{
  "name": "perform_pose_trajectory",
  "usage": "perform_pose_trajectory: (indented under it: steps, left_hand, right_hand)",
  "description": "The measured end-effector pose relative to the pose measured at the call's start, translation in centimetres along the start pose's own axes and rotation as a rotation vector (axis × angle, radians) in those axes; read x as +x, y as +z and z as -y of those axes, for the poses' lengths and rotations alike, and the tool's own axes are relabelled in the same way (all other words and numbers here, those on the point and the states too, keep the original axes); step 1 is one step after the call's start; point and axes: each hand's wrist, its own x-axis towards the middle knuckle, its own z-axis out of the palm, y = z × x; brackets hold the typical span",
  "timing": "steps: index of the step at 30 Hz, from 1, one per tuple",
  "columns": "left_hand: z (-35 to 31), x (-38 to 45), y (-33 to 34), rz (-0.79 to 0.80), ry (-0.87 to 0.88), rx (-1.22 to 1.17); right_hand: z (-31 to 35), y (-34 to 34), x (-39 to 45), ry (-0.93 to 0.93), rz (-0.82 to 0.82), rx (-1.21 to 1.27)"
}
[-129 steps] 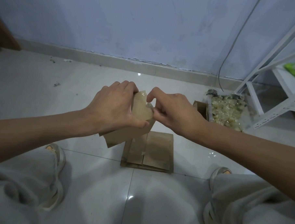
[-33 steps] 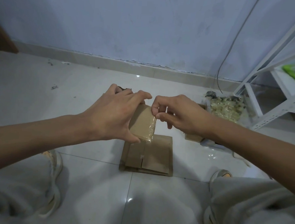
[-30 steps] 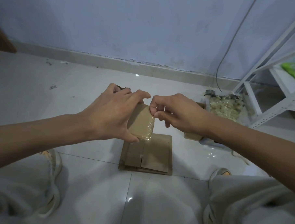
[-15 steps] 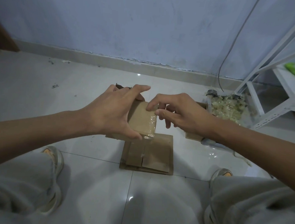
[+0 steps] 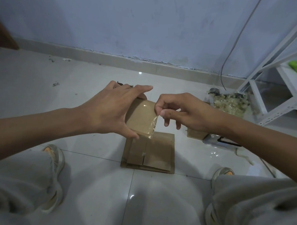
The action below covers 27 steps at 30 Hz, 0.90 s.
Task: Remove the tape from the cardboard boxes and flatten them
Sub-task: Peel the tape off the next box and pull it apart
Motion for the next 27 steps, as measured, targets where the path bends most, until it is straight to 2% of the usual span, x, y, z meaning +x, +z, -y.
perform_pose_trajectory:
  steps: [5, 11, 16, 21, 27]
  left_hand:
    - [-0.1, 0.1, -0.1, -0.006, -0.029, -0.032]
    - [-0.5, 0.3, 0.2, 0.007, -0.028, -0.021]
    - [-0.4, 0.3, 0.1, 0.008, -0.031, -0.032]
    - [0.5, 0.4, -0.6, 0.074, -0.032, -0.232]
    - [0.8, 0.4, -0.9, 0.067, -0.086, -0.327]
  right_hand:
    - [0.4, 0.4, -0.2, 0.019, -0.051, 0.151]
    - [0.3, 1.2, 0.1, 0.014, -0.075, -0.04]
    - [0.3, 0.9, -0.1, 0.045, 0.049, -0.021]
    - [0.5, -0.7, -0.5, 0.026, 0.165, 0.217]
    - [0.8, -0.7, -0.7, 0.07, 0.093, 0.275]
